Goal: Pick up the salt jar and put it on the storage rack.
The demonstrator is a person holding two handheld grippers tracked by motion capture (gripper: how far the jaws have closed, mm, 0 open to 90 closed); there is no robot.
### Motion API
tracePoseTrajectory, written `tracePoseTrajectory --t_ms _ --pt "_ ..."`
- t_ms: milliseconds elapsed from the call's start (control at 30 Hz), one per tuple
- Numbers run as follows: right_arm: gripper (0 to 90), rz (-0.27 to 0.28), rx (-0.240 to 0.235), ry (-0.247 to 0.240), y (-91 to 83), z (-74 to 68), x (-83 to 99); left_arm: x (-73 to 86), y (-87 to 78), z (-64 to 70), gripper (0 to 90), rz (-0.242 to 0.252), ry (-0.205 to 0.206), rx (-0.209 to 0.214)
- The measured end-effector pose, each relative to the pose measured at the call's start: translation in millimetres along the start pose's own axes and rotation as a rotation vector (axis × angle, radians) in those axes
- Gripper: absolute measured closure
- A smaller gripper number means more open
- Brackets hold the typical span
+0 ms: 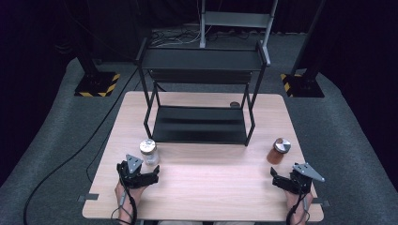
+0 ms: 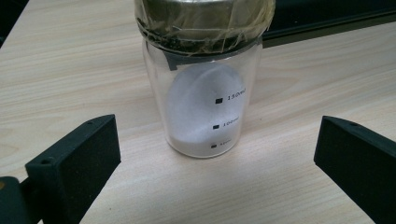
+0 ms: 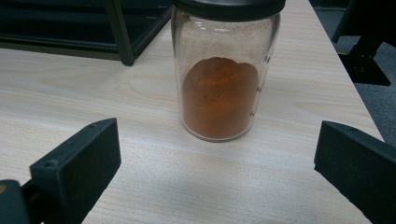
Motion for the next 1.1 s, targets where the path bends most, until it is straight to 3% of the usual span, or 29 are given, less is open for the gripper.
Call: tracePoseTrajectory --t_ms 633,1100 --pt "0.0 -0.027 -0.036 -0.016 3.9 1.4 -4.3 -13.0 10.2 0.4 0.0 -0.023 0.022 0.011" --pt "0.0 -0.031 -0.05 -0.015 4.9 3.7 -5.0 -28.9 31.9 -6.2 0.0 -0.056 0.032 0.026"
Point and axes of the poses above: each handheld gripper's, and its own axes: y roughly forward along the jaws, x roughly out of its underside, z roughly to its right, the point moved 3 cm from there along y, roughly forward along the jaws, and after that the axes turned 4 degrees about z, right-handed, at the moved point
